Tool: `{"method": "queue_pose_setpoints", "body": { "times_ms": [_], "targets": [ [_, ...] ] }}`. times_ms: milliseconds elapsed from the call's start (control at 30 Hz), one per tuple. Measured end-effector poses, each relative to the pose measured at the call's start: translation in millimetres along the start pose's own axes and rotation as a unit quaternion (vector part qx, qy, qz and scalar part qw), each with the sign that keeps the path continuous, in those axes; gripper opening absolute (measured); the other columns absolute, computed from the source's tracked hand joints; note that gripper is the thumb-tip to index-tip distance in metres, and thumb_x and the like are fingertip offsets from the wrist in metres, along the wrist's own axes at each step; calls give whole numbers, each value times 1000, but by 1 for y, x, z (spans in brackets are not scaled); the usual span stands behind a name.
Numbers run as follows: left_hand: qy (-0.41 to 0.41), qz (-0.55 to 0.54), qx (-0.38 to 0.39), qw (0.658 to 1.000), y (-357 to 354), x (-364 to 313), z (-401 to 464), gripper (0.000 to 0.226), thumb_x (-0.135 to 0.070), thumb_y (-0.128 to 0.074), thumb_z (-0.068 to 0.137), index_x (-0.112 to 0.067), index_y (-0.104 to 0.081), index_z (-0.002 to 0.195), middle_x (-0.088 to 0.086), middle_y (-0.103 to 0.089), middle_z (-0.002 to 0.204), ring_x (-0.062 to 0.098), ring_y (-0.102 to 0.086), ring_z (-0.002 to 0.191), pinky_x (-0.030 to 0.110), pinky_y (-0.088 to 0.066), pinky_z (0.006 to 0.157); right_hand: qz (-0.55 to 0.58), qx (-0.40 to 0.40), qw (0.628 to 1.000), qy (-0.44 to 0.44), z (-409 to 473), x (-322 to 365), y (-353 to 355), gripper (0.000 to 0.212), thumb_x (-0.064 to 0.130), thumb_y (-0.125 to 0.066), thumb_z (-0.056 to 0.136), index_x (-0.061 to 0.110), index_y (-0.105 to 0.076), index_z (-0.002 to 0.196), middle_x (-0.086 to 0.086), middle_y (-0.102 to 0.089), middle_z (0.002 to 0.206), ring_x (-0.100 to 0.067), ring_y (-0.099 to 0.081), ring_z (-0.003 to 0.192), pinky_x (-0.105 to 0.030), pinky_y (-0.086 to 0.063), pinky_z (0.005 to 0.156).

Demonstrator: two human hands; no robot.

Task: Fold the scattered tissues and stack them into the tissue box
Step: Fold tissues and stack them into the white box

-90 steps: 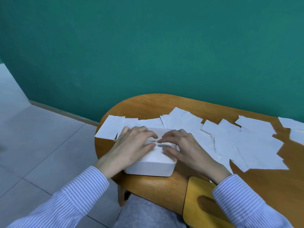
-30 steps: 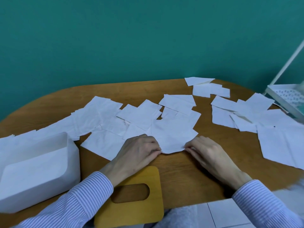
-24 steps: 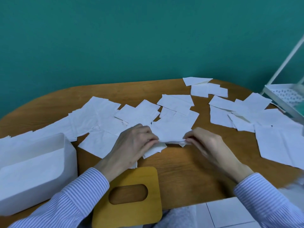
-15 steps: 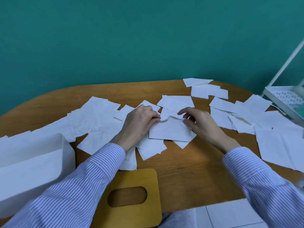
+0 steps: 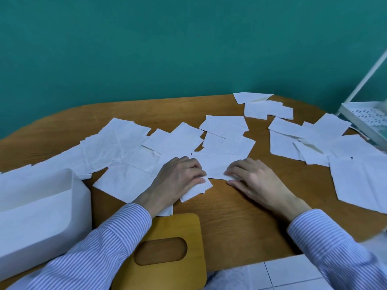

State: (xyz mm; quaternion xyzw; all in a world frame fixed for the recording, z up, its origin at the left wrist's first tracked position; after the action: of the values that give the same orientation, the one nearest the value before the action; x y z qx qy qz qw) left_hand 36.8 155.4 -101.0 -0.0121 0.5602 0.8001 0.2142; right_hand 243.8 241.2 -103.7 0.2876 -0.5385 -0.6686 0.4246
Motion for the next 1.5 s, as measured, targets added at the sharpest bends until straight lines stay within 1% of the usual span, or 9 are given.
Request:
{"method": "queue_pose_setpoints", "body": {
  "times_ms": [133, 367, 533, 767, 967, 1167, 1300, 1433, 1500],
  "targets": [
    [-20, 25, -8, 999, 2, 0, 3, 13, -24, -69, 95, -19, -77, 104, -6, -70, 100, 13, -63, 90, 30, -52, 71, -40, -27, 998, 31, 2, 7, 4, 24, 35, -43, 104, 22, -64, 105, 6, -66, 106, -17, -61, 90, -32, -47, 72],
    [-36, 26, -17, 999, 4, -3, 5, 11, -14, -70, 93, -13, -75, 103, -1, -70, 97, 16, -65, 88, 30, -56, 68, -100, -7, 994, 42, 5, 18, 6, 28, 25, -34, 104, 18, -61, 109, 0, -64, 98, -22, -58, 81, -36, -48, 67],
    [-24, 16, -41, 999, 28, -8, 15, 12, -15, -65, 96, -12, -72, 104, -2, -68, 98, 14, -64, 91, 31, -55, 68, -76, -43, 996, 7, 11, 25, 22, 15, 22, -46, 100, 16, -59, 104, 0, -62, 90, -19, -56, 72, -34, -49, 60],
    [-29, 41, -40, 998, 46, -5, 15, 14, -19, -60, 100, -15, -69, 110, -2, -63, 100, 16, -63, 86, 37, -56, 65, -46, -61, 996, -49, 22, 40, 27, 11, 27, -49, 96, 21, -56, 100, 4, -59, 87, -17, -55, 73, -31, -48, 57],
    [-63, 54, 13, 996, 36, -7, -3, 18, -10, -64, 97, -14, -69, 114, -1, -66, 106, 18, -66, 90, 34, -57, 66, -53, -33, 997, -39, 9, 53, 19, 13, 26, -44, 96, 20, -56, 95, 4, -58, 85, -17, -53, 70, -33, -49, 59],
    [-47, 3, -1, 999, 55, -12, -11, 13, -10, -67, 95, -14, -72, 107, -4, -68, 100, 12, -66, 85, 30, -56, 67, 29, -30, 995, -90, 8, 64, 41, 5, 30, -47, 94, 27, -49, 93, 8, -56, 86, -13, -52, 76, -30, -48, 62],
    [-31, -29, -10, 999, 87, -11, -6, 11, -15, -66, 96, -15, -74, 104, -7, -69, 99, 5, -63, 87, 19, -52, 75, 110, -32, 986, -122, 16, 72, 56, 5, 24, -47, 94, 28, -45, 95, 8, -57, 83, -11, -52, 70, -26, -41, 58],
    [-23, -12, 0, 1000, 120, 8, 5, 10, -13, -66, 96, -19, -73, 100, -11, -66, 96, -1, -55, 84, 8, -40, 75, 152, -54, 977, -137, 26, 69, 72, 5, 23, -59, 96, 28, -58, 97, 13, -65, 87, -7, -62, 78, -29, -51, 67],
    [-15, -10, 5, 1000, 133, 26, 16, 11, -10, -69, 93, -18, -75, 96, -10, -66, 92, 1, -56, 82, 10, -41, 72, 223, -62, 958, -167, 37, 62, 74, 6, 19, -66, 92, 26, -64, 92, 13, -68, 79, -4, -65, 75, -28, -53, 70]
  ]
}}
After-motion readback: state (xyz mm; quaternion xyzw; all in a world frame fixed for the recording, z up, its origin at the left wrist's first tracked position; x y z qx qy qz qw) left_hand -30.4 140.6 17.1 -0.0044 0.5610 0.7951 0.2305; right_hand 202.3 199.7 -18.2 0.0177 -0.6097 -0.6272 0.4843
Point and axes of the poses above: each hand's wrist, its own z-axis towards the middle knuckle, its own y-axis out of the back of the hand, x = y × z, the point moved 4 cm from there along z, towards the middle knuckle
